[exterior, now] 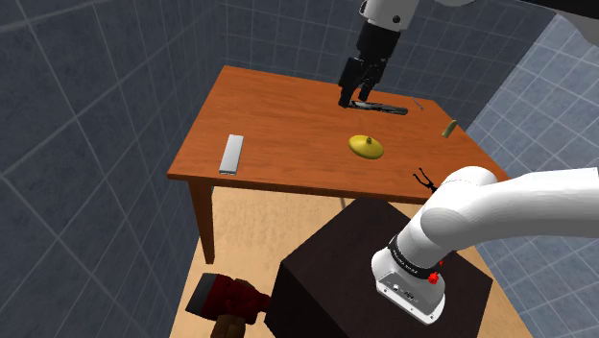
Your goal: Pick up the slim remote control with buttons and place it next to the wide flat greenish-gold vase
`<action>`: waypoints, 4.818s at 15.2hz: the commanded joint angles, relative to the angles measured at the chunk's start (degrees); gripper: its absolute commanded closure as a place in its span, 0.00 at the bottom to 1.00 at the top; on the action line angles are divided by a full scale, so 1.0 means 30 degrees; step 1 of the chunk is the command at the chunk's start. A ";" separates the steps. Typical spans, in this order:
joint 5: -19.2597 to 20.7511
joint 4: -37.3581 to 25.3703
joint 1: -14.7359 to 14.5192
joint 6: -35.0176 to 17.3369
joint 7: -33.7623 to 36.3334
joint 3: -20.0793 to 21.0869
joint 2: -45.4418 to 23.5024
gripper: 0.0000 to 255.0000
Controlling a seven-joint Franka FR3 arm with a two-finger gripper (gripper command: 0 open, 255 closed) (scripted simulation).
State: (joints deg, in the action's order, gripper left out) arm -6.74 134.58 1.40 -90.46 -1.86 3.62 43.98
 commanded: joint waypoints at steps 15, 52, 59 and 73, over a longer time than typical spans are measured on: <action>-0.0443 -0.0641 0.0927 -0.7834 0.6759 0.4101 -0.8073 0.00; 0.6342 -1.1755 -0.0451 -1.3486 1.8142 0.3750 -2.5838 0.00; 0.6340 -1.1751 -0.0449 -1.3484 1.8140 0.3750 -2.5833 1.00; 0.5773 -1.2231 -0.0220 -1.1435 1.7763 0.4110 -2.4218 1.00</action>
State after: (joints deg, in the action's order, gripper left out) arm 10.75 98.09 0.72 -125.46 51.49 15.83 -29.16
